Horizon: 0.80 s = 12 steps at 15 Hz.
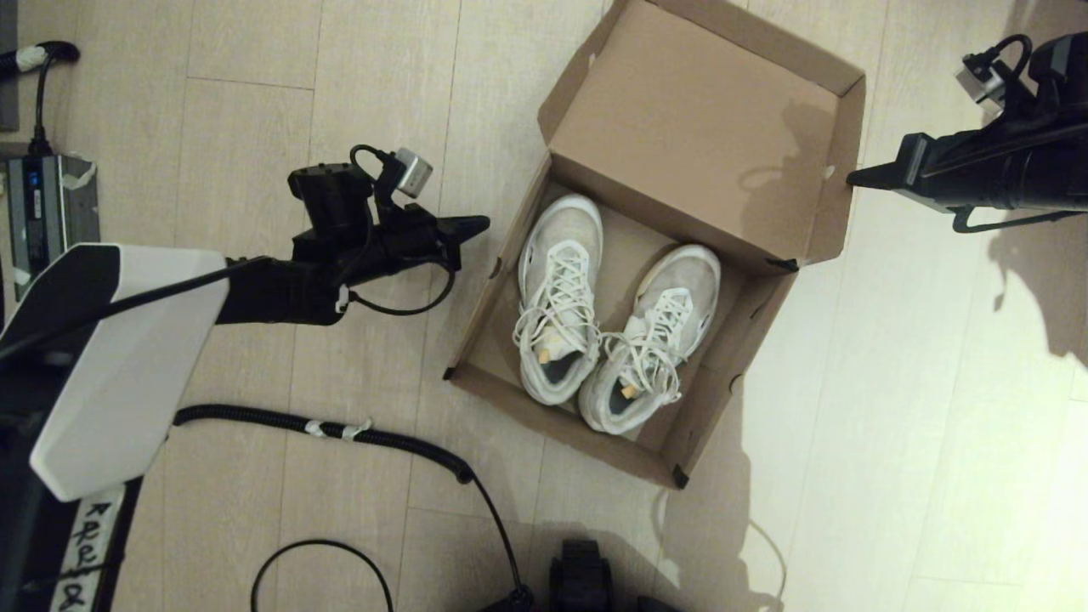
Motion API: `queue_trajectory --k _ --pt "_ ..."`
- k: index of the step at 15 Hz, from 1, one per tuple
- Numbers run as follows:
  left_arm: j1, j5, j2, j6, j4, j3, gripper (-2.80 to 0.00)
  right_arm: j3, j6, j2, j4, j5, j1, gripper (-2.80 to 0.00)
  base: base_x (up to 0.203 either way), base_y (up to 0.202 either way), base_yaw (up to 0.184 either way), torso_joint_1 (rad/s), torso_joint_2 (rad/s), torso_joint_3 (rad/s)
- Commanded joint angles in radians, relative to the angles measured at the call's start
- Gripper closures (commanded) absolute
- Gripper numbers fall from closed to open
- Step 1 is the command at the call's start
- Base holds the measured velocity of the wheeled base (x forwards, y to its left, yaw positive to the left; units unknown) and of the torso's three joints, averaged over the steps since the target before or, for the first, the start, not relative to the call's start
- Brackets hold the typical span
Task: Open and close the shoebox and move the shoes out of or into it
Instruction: Open the shoe box
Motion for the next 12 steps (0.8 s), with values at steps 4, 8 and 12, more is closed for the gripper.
queue_trajectory --k 4,8,12 --pt "-0.008 -0.003 0.043 0.001 -0.006 0.003 0.00 -0.026 -0.003 0.038 -0.003 0.000 0.002 0.00 0.000 0.000 0.000 0.000 0.00 0.000" --pt "-0.027 -0.003 0.016 -0.003 -0.007 0.084 0.00 -0.101 -0.005 0.092 -0.012 -0.035 -0.001 0.00 0.000 0.000 0.000 0.000 0.00 0.000" --pt "-0.077 -0.006 -0.121 -0.007 -0.013 0.319 0.00 -0.123 -0.009 0.119 -0.045 -0.039 -0.008 0.00 0.000 0.000 0.000 0.000 0.00 0.000"
